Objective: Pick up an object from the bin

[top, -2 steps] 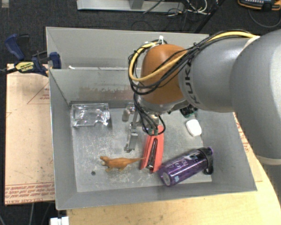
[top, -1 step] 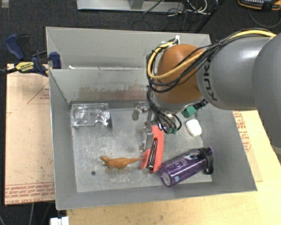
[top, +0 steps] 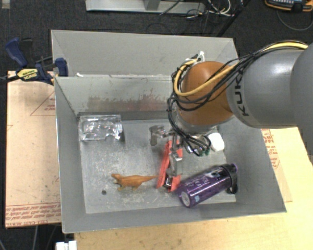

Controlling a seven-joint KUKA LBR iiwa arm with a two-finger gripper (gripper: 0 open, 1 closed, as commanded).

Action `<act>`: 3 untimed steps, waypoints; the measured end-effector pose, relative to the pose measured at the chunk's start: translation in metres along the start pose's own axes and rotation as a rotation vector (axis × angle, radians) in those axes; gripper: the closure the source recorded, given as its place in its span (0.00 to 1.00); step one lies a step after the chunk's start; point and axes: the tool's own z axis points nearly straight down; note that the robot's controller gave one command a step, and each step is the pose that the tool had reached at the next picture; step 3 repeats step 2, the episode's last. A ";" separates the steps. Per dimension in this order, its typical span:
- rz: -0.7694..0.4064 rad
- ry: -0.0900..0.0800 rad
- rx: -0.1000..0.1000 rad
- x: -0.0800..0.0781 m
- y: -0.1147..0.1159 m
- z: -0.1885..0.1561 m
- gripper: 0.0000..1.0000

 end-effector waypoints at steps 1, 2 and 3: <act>-0.065 -0.014 0.004 0.024 -0.007 0.009 0.00; 0.140 -0.015 0.002 0.037 -0.013 0.012 0.00; 0.140 -0.015 0.002 0.037 -0.013 0.012 0.00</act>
Offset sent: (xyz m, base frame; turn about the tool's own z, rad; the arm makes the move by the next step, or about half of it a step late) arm -0.0379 -0.0334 -0.0168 0.1140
